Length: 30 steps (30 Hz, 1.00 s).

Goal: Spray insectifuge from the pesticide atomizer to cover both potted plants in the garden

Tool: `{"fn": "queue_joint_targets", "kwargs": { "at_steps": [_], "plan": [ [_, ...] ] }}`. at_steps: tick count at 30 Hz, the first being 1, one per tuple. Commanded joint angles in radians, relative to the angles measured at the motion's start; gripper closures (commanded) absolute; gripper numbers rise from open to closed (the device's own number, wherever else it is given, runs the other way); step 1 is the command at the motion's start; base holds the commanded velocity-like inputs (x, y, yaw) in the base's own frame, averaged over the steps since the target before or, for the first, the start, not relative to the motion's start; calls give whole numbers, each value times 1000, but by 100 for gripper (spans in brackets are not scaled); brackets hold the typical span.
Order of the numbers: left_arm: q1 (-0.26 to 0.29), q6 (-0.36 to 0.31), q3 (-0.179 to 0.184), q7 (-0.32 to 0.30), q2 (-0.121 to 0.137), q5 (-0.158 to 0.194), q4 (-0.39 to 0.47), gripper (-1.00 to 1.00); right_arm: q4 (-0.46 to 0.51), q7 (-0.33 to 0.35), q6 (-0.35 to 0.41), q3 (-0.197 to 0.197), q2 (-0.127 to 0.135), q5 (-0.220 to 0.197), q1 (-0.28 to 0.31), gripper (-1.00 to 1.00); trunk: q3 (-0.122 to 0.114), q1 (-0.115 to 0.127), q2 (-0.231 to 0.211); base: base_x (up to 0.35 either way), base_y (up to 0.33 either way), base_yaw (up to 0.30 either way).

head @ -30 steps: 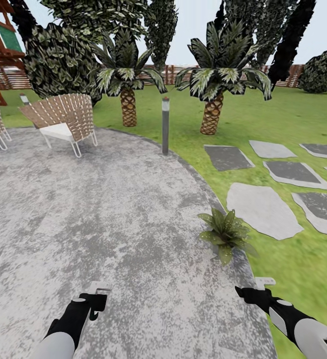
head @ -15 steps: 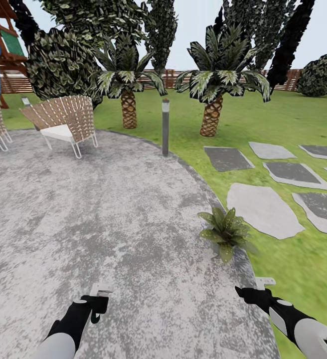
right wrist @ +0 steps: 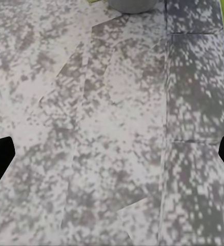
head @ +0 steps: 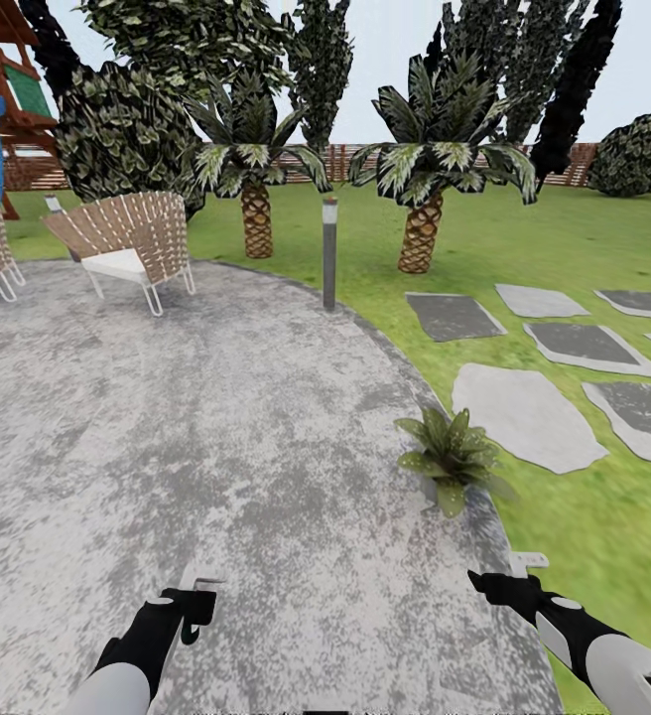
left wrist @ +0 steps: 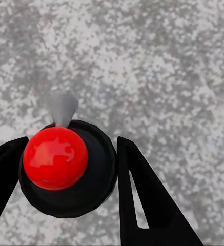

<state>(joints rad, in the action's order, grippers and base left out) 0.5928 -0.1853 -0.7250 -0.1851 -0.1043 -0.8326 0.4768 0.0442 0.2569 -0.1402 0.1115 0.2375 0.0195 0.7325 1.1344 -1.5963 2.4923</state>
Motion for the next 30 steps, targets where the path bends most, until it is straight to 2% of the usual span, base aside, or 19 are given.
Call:
{"fn": "queue_joint_targets", "kwargs": {
  "at_steps": [1,14,30],
  "plan": [
    [1,-3,-8,-9,-2,-8,3,100,-1,5,-3,8,0,2,1,-100,4,-4,8,0,0,0],
    [1,-2,-8,-8,0,-8,3,100,2,6,-2,1,0,5,1,-100,56,-10,11,0,0,34],
    [1,-2,-9,-8,1,-7,5,100,1,11,-2,5,0,5,1,-100,56,-10,11,0,0,7]
  ]
}}
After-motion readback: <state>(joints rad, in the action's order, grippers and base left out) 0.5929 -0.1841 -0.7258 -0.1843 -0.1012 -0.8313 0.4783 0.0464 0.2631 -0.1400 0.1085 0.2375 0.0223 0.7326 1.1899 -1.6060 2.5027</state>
